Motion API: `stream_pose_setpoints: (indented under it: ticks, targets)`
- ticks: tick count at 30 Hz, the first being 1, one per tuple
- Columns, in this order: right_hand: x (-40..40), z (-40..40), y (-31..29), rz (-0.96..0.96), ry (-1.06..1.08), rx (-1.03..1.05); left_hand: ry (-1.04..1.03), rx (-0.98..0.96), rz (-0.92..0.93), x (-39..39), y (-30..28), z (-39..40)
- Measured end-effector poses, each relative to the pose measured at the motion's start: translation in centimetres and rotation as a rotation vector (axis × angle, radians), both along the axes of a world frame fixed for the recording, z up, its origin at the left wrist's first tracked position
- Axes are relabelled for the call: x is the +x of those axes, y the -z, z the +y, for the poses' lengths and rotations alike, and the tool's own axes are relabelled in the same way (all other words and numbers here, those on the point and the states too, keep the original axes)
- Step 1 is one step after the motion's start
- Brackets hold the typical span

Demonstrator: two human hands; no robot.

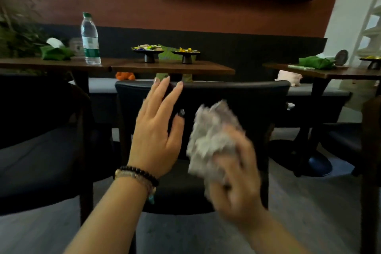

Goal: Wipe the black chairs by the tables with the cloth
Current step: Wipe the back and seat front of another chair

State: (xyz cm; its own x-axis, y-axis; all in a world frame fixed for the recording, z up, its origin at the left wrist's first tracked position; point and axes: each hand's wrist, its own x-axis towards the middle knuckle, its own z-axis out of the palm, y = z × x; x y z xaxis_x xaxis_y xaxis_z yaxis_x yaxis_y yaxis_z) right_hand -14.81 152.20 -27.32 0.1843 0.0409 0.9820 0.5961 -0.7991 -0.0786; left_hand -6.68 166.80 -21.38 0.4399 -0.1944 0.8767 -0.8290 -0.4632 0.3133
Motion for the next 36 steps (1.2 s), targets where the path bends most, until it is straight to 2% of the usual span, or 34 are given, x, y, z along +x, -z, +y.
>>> stream_pose_setpoints:
  ticks: [1,3,7,9,11,15,16,18,20,24,27,30,33,36]
  targets:
    - [-0.2,0.8,2.7,0.063,-0.037,-0.071,0.029,-0.066,0.033,-0.2,1.8,1.0]
    - [0.6,1.4,7.1,0.251,-0.047,-0.075,0.023,-0.222,0.136,-0.5,5.8,2.9]
    - [4.8,0.6,11.7,0.75,0.105,0.137,-0.133,-0.541,0.579,-0.3,14.0,5.8]
    - [7.3,1.1,12.9,0.785,0.132,0.06,-0.22,-0.638,0.801,0.1,17.3,6.6]
    - [9.8,3.0,13.4,0.837,0.1,-0.065,-0.249,-0.759,0.947,0.5,20.4,6.8]
    - [15.5,7.7,14.3,0.892,0.003,-0.325,-0.095,-1.048,1.315,1.4,23.5,6.3]
    - [16.8,8.8,14.6,0.905,0.014,-0.386,-0.071,-1.091,1.359,1.6,23.5,6.3]
    - [18.8,10.3,15.4,0.95,0.101,-0.529,-0.032,-1.149,1.324,2.2,23.3,6.6]
    - [19.7,10.9,16.5,0.965,0.204,-0.634,-0.04,-1.116,1.265,2.6,23.1,6.9]
    - [19.3,9.8,16.5,0.953,0.158,-0.683,-0.03,-1.044,1.339,3.1,23.8,7.1]
    - [17.2,5.5,16.2,0.971,0.147,-0.64,0.05,-1.005,1.383,3.8,23.7,6.7]
    - [15.2,1.8,16.1,1.013,0.201,-0.48,0.079,-0.979,1.381,4.9,23.8,5.9]
    - [17.0,4.2,15.7,1.001,0.246,-0.434,-0.017,-0.895,1.351,5.9,24.8,5.6]
    - [19.7,8.3,15.2,1.01,0.161,-0.46,-0.059,-0.927,1.343,6.3,25.4,5.3]
